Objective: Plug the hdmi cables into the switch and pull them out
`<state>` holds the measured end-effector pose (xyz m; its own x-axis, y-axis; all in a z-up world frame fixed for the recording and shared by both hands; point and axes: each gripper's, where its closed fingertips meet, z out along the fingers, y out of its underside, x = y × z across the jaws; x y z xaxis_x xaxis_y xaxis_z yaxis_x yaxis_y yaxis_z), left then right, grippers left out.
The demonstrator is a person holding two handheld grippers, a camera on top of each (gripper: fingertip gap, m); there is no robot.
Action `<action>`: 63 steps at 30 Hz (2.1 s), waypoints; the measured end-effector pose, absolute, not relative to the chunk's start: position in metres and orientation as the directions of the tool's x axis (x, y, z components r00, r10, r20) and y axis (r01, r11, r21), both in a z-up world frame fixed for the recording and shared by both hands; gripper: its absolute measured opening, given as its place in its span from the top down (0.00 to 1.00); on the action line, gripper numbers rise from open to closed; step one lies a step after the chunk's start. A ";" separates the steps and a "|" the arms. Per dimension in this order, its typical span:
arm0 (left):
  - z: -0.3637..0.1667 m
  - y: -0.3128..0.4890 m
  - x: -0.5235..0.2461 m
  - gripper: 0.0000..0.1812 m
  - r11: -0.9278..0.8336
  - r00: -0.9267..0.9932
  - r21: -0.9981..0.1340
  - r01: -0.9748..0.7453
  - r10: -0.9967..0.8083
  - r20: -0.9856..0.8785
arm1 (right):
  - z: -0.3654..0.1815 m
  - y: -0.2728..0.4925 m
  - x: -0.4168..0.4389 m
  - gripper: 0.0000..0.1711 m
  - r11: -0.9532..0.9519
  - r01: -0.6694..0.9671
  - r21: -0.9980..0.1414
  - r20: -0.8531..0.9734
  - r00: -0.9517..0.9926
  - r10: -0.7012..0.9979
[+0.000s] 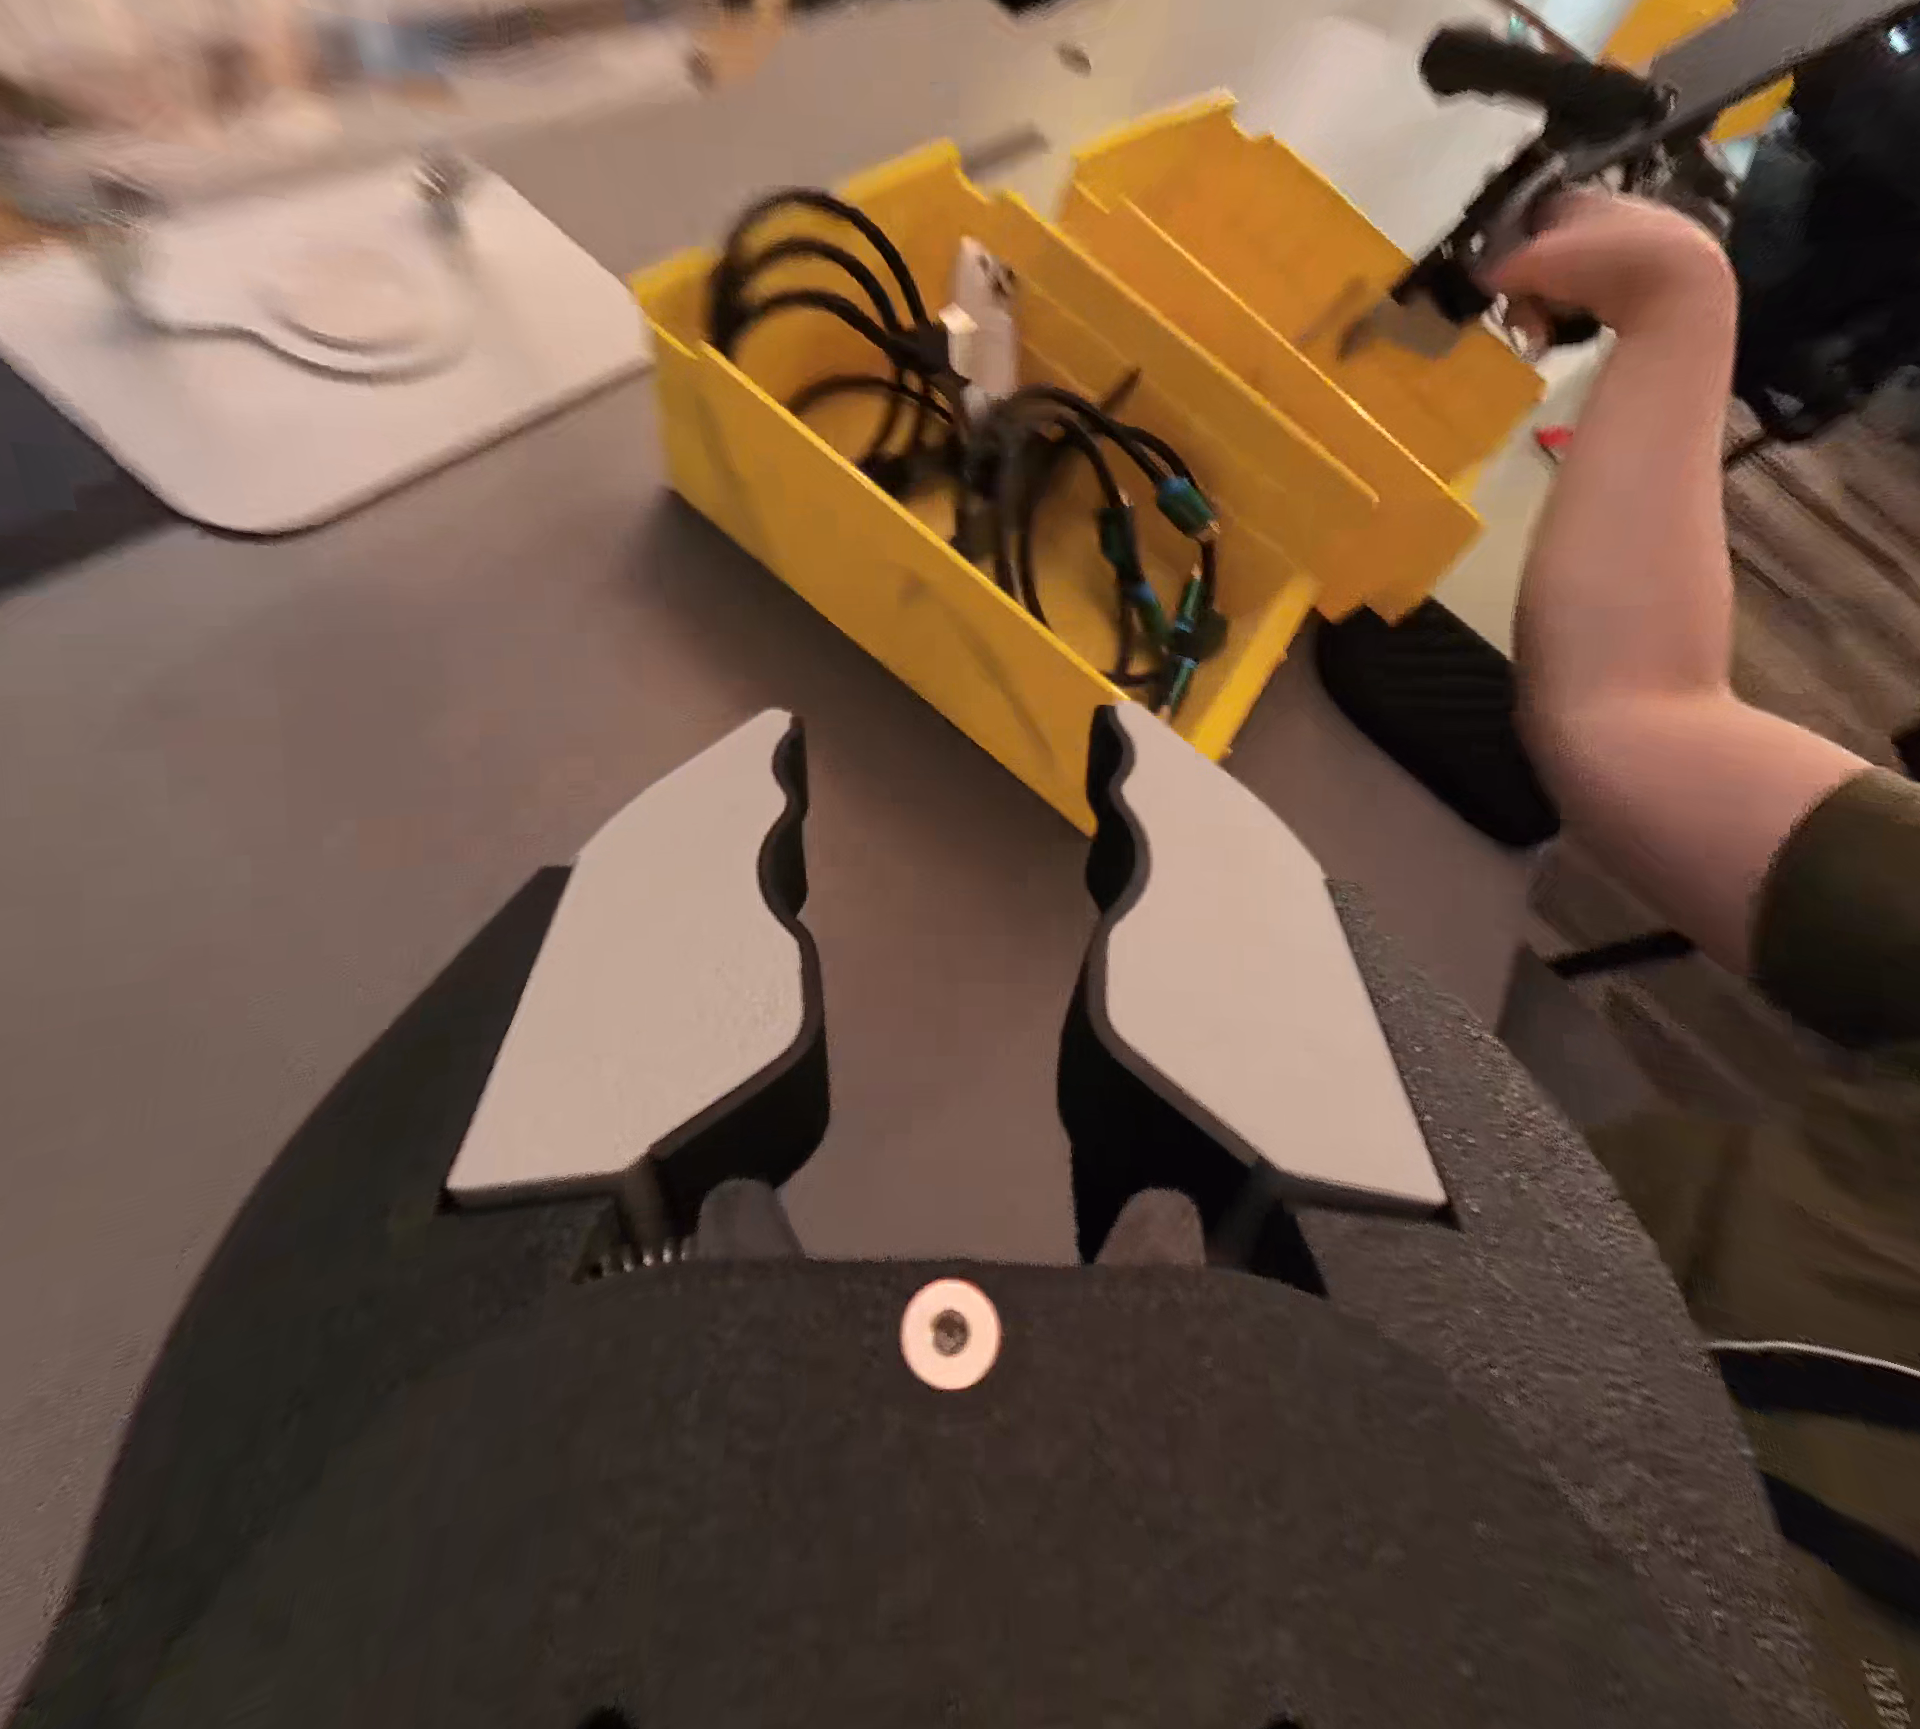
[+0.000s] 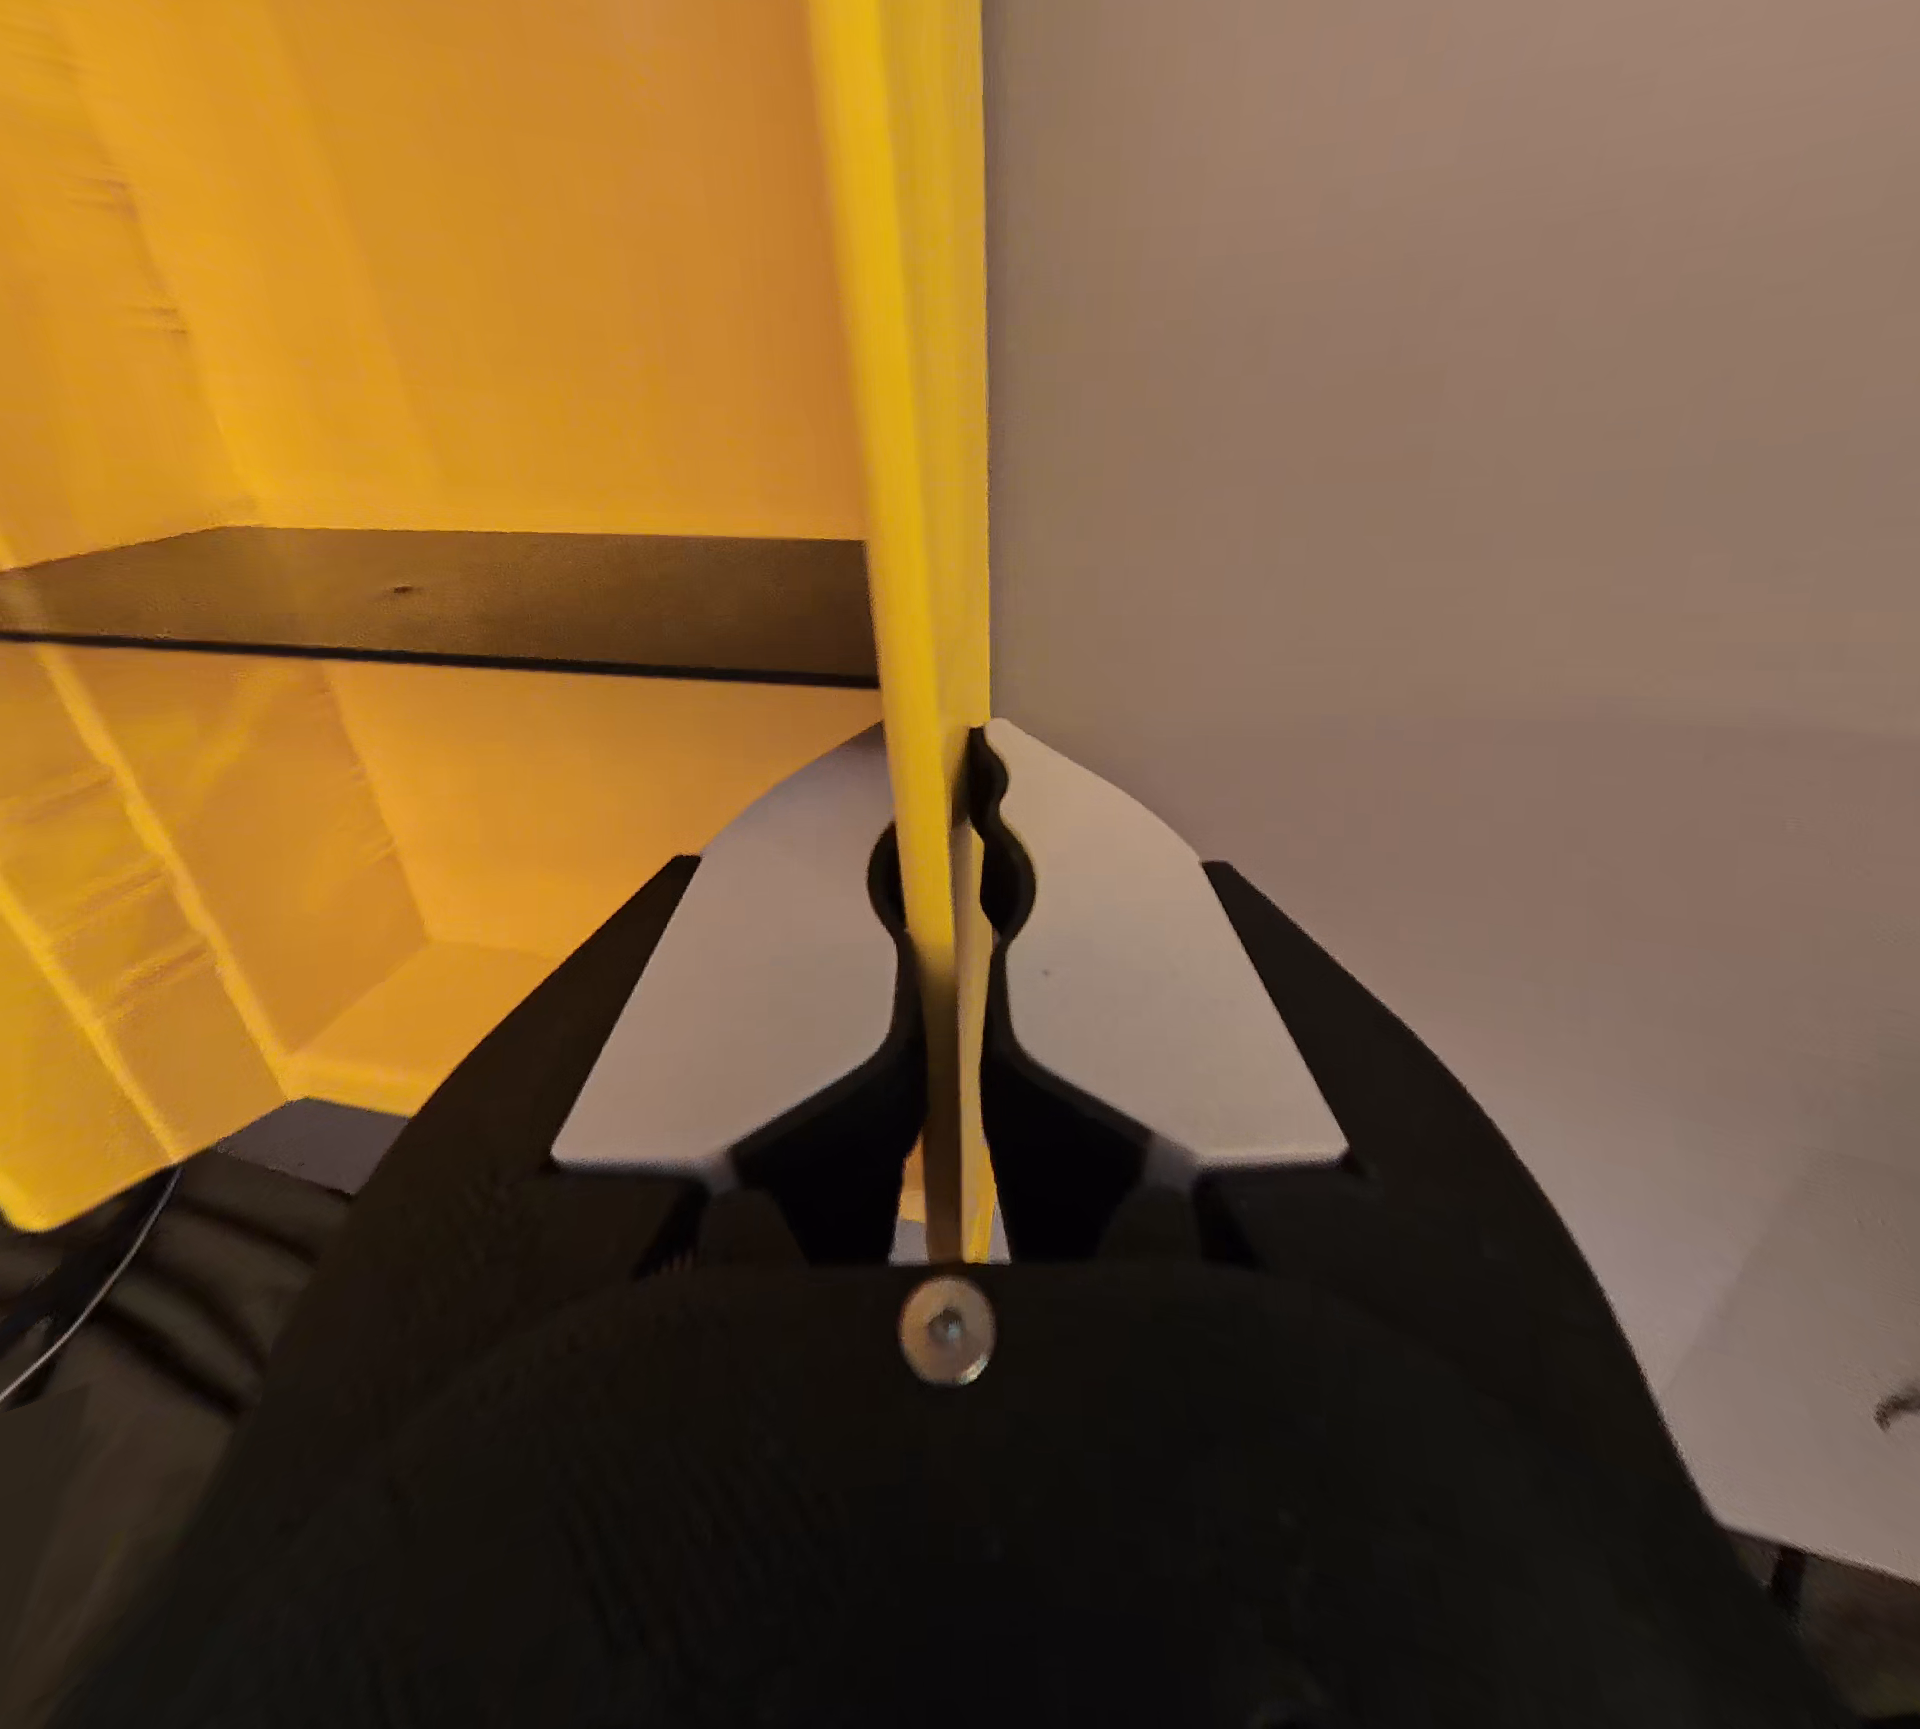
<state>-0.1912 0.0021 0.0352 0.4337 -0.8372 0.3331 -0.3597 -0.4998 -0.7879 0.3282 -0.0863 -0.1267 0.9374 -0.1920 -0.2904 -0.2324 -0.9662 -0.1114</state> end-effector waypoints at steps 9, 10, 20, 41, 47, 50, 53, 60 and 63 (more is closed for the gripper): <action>-0.046 -0.017 -0.099 0.65 -0.601 0.416 -0.591 -0.539 -0.800 0.434 | -0.128 -0.073 0.325 0.95 -0.976 -0.206 -0.077 -0.254 0.950 -0.181; -0.048 -0.013 -0.095 0.66 -0.605 0.431 -0.574 -0.551 -0.796 0.425 | -0.128 -0.073 0.324 0.96 -0.975 -0.208 -0.076 -0.249 0.951 -0.183; -0.093 0.009 -0.089 0.69 -0.620 0.588 -0.110 -0.777 -0.777 0.226 | -0.128 -0.072 0.323 0.95 -0.977 -0.201 -0.071 -0.257 0.950 -0.177; -0.093 0.061 -0.215 0.93 -0.895 0.819 0.030 -0.446 -0.394 0.418 | -0.128 -0.063 0.306 0.93 -0.980 -0.186 -0.076 -0.297 0.942 -0.156; -0.091 0.078 -0.308 0.93 -0.962 0.873 -0.023 -0.274 -0.258 0.414 | -0.128 -0.047 0.276 0.94 -0.988 -0.146 -0.052 -0.281 0.951 -0.126; -0.091 0.080 -0.349 0.93 -0.976 0.890 -0.039 -0.213 -0.211 0.404 | -0.128 -0.043 0.266 0.94 -0.992 -0.121 -0.045 -0.270 0.957 -0.104; -0.090 0.077 -0.378 0.93 -0.986 0.897 -0.037 -0.164 -0.165 0.411 | -0.127 -0.043 0.267 0.94 -0.989 -0.141 -0.047 -0.284 0.951 -0.122; -0.090 0.065 -0.413 0.93 -0.993 0.893 -0.041 -0.112 -0.119 0.434 | -0.127 -0.057 0.291 0.94 -0.974 -0.220 -0.049 -0.303 0.933 -0.195; -0.089 0.064 -0.425 0.93 -0.994 0.899 -0.045 -0.097 -0.106 0.425 | -0.127 -0.060 0.293 0.93 -0.973 -0.225 -0.045 -0.309 0.930 -0.201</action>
